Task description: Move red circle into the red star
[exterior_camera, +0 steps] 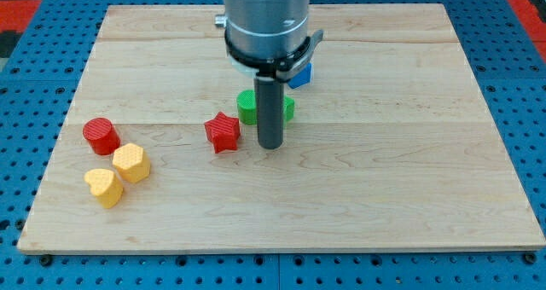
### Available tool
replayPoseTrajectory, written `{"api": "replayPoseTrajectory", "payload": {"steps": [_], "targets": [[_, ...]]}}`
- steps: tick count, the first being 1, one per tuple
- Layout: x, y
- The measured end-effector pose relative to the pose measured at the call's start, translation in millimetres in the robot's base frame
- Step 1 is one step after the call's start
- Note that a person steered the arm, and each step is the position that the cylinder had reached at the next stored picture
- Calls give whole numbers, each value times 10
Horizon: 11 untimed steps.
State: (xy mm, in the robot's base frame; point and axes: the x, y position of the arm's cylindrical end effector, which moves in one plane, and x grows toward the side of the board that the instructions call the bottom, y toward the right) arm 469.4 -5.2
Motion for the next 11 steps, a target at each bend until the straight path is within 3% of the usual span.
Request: {"api": "replayPoseTrajectory", "payload": {"steps": [3, 4, 5, 6, 7, 8, 11], "targets": [[-270, -1617], [-1014, -1644], [-948, -2385], [-313, -2933], [260, -2798], [256, -2346], [-129, -2347]]}}
